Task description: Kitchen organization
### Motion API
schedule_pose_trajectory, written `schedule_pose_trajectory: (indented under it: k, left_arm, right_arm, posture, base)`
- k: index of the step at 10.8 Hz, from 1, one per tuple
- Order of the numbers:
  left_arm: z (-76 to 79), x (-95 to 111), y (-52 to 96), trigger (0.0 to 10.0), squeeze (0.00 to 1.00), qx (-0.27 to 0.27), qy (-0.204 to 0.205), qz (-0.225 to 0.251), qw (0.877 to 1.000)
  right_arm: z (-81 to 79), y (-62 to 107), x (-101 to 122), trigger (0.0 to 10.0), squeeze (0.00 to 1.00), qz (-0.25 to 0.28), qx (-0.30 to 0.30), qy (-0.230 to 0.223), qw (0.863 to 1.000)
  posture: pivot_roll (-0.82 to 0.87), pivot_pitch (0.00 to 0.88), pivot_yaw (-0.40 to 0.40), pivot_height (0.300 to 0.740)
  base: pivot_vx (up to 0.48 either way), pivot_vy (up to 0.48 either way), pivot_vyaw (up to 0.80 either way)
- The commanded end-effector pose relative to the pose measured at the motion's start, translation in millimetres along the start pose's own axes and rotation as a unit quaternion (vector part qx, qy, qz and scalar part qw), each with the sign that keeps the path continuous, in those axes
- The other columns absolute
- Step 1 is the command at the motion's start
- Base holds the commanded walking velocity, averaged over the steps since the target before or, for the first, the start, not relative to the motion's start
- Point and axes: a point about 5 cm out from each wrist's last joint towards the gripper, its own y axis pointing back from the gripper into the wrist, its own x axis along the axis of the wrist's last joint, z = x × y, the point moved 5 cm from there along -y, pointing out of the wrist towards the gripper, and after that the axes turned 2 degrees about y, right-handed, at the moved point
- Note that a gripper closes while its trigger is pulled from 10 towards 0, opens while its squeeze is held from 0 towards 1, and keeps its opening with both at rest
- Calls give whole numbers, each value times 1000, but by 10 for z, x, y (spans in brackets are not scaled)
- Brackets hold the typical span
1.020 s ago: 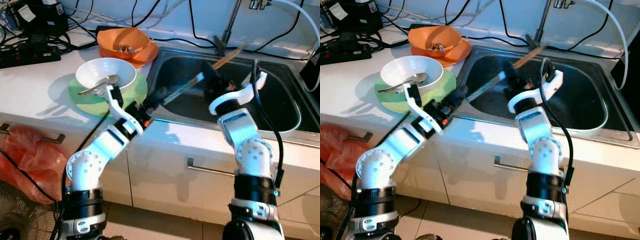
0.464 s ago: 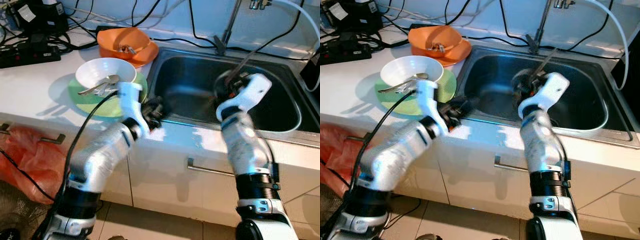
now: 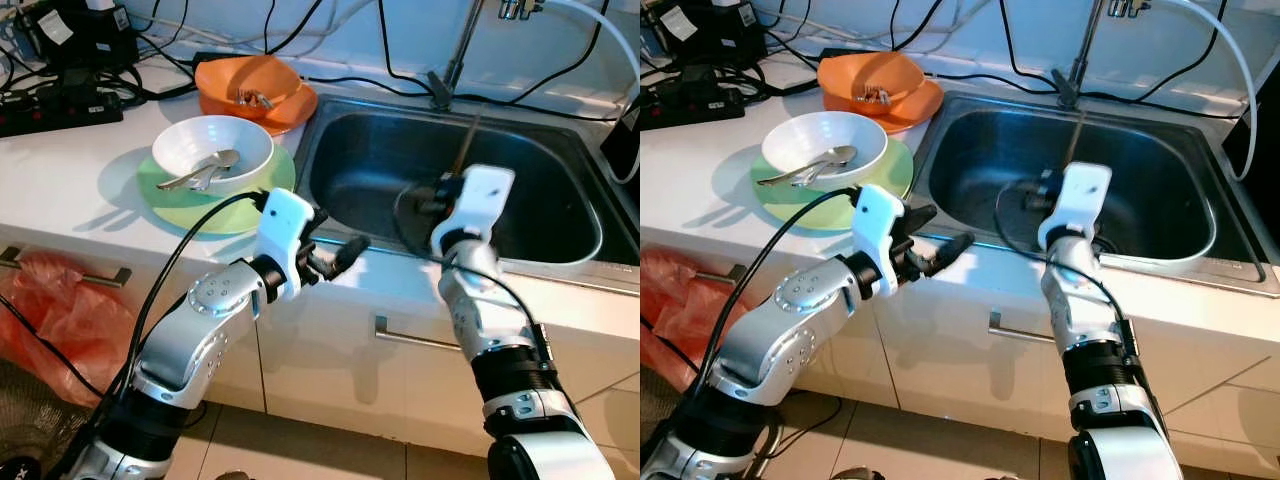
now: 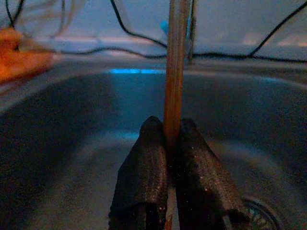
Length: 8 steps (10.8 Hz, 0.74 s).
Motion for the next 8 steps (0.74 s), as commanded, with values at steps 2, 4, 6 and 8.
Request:
schedule_pose_trajectory:
  k: [2, 4, 6, 8]
  left_arm:
    - [83, -35, 21, 10000, 1000, -22, -25, -10, 999]
    - [142, -67, 25, 10000, 0, -44, -24, -19, 999]
    - [137, -36, 17, 10000, 0, -45, -36, -16, 998]
    - [74, 50, 18, 10000, 0, -26, -50, -2, 998]
  right_arm:
    - [76, -33, -13, 0, 0, -3, 0, 25, 1000]
    - [-76, -7, -101, 0, 0, -14, 40, 26, 999]
    - [-148, -9, -68, 10000, 1000, -5, 44, 30, 999]
    - [-171, -23, 13, 10000, 1000, 11, 48, 19, 999]
  posture:
    - [139, 65, -62, 740]
    - [138, 65, -60, 740]
    - [139, 65, -60, 740]
    - [141, 65, -58, 740]
  base:
    - [0, 0, 0]
    - [0, 0, 0]
    - [0, 0, 0]
    - [0, 0, 0]
